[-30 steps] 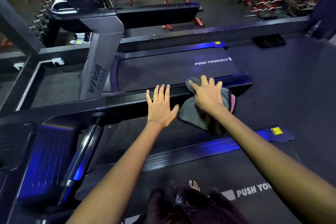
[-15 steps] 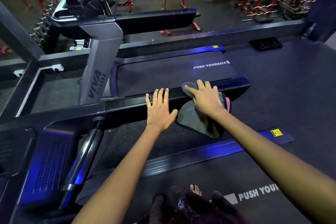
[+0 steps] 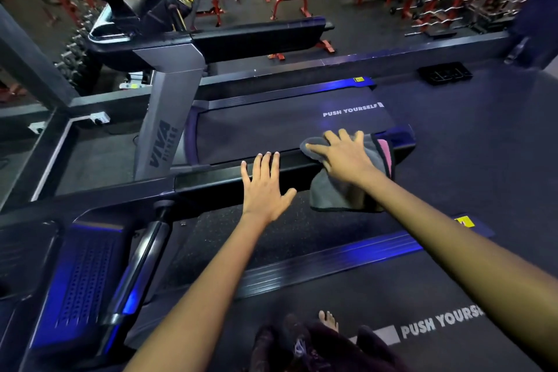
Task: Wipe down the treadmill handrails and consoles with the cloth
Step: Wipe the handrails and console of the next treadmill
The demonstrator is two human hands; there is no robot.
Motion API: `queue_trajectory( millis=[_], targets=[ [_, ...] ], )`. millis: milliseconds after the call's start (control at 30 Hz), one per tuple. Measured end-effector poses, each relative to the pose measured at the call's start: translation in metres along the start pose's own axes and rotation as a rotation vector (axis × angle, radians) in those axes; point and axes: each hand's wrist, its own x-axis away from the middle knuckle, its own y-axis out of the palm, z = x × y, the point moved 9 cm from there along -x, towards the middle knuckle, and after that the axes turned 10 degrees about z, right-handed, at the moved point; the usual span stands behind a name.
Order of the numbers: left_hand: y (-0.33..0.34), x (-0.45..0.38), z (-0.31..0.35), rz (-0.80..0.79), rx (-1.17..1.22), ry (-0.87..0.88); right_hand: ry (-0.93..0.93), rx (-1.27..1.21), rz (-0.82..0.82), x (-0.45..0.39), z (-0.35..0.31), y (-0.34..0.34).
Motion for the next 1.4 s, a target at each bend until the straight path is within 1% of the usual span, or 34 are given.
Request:
queue_trajectory(
  millis=[67,167,267,333,433,500,533,633,700,733,800,867,933,1000,1067,1133,1200,1233,1267,1333,1400],
  targets=[
    [0.0,0.0,0.0,-0.003,-0.006,-0.002,0.006,0.033,-0.027,0.017,0.014,0.009],
    [0.0,0.0,0.0,-0.007,-0.01,-0.002,0.109,-0.005,-0.093,0.024,0.026,0.02],
    [0.0,0.0,0.0,-0.008,-0.018,-0.004,0.237,-0.089,-0.065,0.011,0.019,0.015],
    [-0.001,0.0,0.0,-0.005,-0.014,-0.005,0.28,-0.142,-0.023,0.011,0.01,0.014],
    [-0.002,0.0,0.001,-0.007,-0.023,-0.002,0.195,-0.157,0.012,0.028,0.005,0.019],
    [-0.001,0.0,0.0,-0.01,-0.023,-0.001,0.147,-0.105,0.016,0.037,0.019,0.019],
    [-0.001,0.0,0.0,-0.012,-0.021,-0.001,0.157,-0.069,0.018,0.037,0.03,0.019],
    [-0.001,0.0,0.0,-0.016,-0.022,-0.007,0.3,-0.05,-0.018,0.027,0.054,0.017],
    [-0.001,0.0,0.0,-0.004,-0.021,-0.012,0.388,-0.107,-0.047,0.02,0.046,0.018],
    [-0.002,0.0,0.0,-0.003,-0.014,-0.016,0.401,-0.135,-0.055,0.018,0.036,0.019],
    [-0.001,0.0,0.001,-0.002,-0.01,-0.019,0.366,-0.169,-0.046,0.021,0.015,0.023],
    [-0.001,0.0,0.001,0.005,-0.029,-0.014,0.284,-0.156,-0.019,0.031,0.005,0.023],
    [-0.001,0.0,0.001,0.008,-0.043,-0.009,0.217,-0.09,0.013,0.04,0.015,0.021],
    [-0.001,0.0,0.0,0.005,-0.041,-0.011,0.204,-0.029,0.015,0.046,0.034,0.02],
    [-0.001,0.0,0.001,0.0,-0.044,-0.011,0.242,-0.018,-0.004,0.047,0.05,0.02],
    [-0.002,0.0,0.002,-0.002,-0.046,-0.017,0.332,-0.061,-0.042,0.04,0.055,0.022],
    [-0.003,0.0,0.003,-0.016,-0.046,-0.025,0.432,-0.12,-0.069,0.031,0.046,0.023],
    [-0.003,0.0,0.003,-0.027,-0.047,-0.032,0.446,-0.139,-0.07,0.028,0.039,0.022],
    [-0.003,0.0,0.004,-0.04,-0.05,-0.04,0.427,-0.153,-0.064,0.028,0.03,0.023],
    [-0.003,0.0,0.008,-0.074,-0.072,-0.062,0.324,-0.163,-0.048,0.034,0.019,0.024],
    [-0.004,-0.006,0.014,-0.117,-0.079,-0.101,0.241,-0.105,-0.03,0.046,0.027,0.023]
  ],
)
